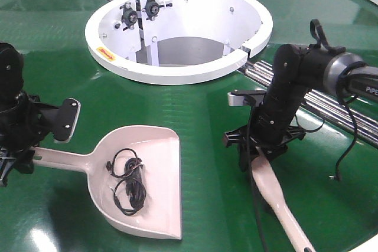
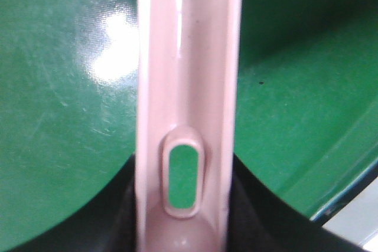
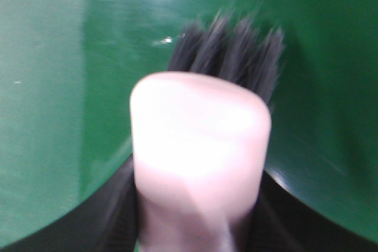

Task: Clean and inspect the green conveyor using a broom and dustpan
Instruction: 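Lift the brush back out of the dustpan with the right gripper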

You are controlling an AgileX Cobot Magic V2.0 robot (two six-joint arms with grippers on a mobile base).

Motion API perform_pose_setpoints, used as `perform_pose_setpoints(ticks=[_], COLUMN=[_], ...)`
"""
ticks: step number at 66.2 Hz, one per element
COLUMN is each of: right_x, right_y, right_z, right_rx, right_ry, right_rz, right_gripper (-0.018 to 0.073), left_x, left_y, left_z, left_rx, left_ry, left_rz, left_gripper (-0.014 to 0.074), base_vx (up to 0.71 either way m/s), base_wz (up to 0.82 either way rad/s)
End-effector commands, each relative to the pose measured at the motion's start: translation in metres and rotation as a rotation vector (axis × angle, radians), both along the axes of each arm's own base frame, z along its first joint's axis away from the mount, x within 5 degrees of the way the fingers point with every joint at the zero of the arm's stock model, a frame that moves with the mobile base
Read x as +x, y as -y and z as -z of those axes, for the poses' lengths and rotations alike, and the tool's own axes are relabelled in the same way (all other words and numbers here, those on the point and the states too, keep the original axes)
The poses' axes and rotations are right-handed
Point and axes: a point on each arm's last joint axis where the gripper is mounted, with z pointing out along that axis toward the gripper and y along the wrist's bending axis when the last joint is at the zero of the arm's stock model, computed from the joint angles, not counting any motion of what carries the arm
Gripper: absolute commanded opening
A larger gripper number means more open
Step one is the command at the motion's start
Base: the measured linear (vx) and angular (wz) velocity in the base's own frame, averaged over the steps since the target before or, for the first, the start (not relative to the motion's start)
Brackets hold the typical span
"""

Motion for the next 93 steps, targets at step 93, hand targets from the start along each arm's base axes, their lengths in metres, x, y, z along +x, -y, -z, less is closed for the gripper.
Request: perform_pose_setpoints(ticks=[93], right_x=[0.002], right_y=[0.011], right_z=[-0.017], right_rx=[0.097], right_ry=[-0.016], right_rz=[0.014], right_gripper=[0.0216], left_x=[-0.003], left_y=[0.004], left_z=[-0.017], left_rx=[-0.027], left_ry=[0.045], left_rz=[0.008], left_gripper=[-0.0023], base_vx=[0.00], base_wz=[0.00])
